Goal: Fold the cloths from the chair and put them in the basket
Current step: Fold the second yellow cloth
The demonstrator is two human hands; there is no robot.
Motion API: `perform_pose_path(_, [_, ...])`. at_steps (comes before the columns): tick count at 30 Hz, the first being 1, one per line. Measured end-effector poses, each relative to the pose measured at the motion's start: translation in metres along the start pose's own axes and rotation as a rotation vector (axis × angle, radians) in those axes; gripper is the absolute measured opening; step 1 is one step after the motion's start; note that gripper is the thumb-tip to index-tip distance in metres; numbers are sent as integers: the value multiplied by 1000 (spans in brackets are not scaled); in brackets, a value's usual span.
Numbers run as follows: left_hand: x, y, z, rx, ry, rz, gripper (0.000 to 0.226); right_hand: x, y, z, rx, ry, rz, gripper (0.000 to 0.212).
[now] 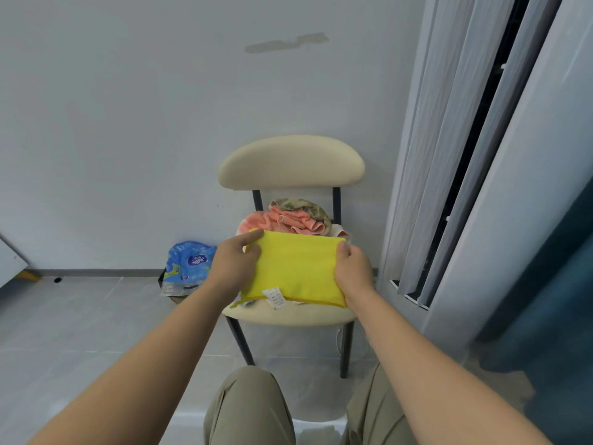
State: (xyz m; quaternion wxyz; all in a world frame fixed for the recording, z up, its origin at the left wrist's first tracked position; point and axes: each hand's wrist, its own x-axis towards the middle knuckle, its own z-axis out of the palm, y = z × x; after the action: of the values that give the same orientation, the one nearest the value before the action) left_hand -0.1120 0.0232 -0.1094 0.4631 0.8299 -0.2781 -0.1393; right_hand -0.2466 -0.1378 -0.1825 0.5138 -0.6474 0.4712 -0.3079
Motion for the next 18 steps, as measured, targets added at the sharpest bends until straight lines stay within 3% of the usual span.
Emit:
perform_pose_path(5, [-12, -13, 7, -99, 13, -12, 56, 3, -11, -7, -57, 32, -126, 40])
perform_pose_path(8, [-14, -17, 9, -147, -2, -16, 74, 6, -11, -9, -52, 6, -144, 39])
perform_pose_path(13, [-12, -19, 12, -200, 5, -30, 83, 6, -10, -10, -54, 6, -149, 42])
perform_pose_path(15, [-10, -19, 12, -295, -31, -131, 84, 6, -12, -11, -62, 14, -152, 42])
perform_pose_path(18, [-8, -18, 11, -552, -195, -472, 54, 4, -13, -12, -69, 3, -169, 38])
